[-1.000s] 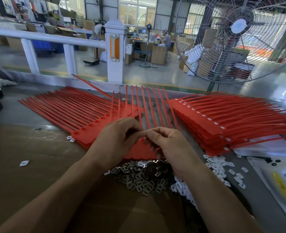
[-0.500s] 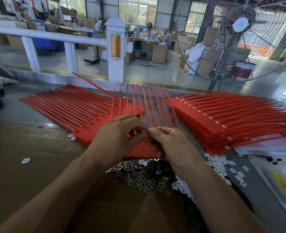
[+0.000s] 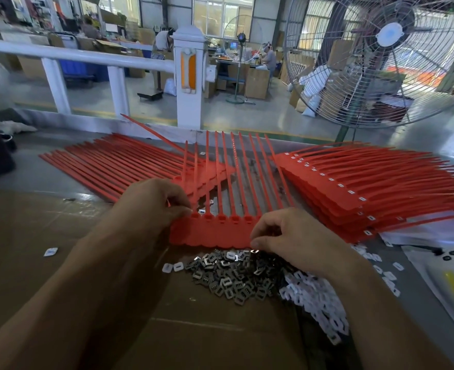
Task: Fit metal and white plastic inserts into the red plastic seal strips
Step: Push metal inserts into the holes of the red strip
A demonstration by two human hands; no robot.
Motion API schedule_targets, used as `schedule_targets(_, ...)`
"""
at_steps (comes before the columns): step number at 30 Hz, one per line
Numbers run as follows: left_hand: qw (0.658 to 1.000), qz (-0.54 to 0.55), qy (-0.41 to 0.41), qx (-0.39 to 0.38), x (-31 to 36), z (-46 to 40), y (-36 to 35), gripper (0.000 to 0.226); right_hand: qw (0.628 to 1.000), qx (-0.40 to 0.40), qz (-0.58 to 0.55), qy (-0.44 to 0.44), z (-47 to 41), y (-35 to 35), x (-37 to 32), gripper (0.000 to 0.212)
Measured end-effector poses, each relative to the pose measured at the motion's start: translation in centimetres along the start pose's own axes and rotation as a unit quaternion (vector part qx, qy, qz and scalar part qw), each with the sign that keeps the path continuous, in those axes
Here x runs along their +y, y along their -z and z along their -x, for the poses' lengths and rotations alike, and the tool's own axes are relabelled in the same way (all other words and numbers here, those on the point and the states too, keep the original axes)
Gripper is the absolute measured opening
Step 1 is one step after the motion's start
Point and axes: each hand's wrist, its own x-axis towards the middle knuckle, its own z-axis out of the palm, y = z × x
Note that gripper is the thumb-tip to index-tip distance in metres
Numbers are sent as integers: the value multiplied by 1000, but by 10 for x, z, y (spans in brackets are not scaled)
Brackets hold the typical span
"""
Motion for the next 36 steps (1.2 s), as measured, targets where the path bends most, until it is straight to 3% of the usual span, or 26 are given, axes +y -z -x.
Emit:
schedule_targets(7, 998, 19, 51, 22, -8, -2, 7, 12, 999, -33, 25, 13, 2, 6, 3, 9)
schedule_targets(20, 997, 10, 58, -43, -5, -1, 7, 16, 997, -28, 66, 33, -1, 3, 5, 8)
schedule_targets(26, 997, 31, 64, -13, -8, -2, 5, 16, 996, -64, 37, 42, 2, 2, 1, 16)
schedule_targets(36, 998, 3, 68, -9, -8, -3, 1, 22, 996, -32, 60, 64, -2, -5, -1, 7)
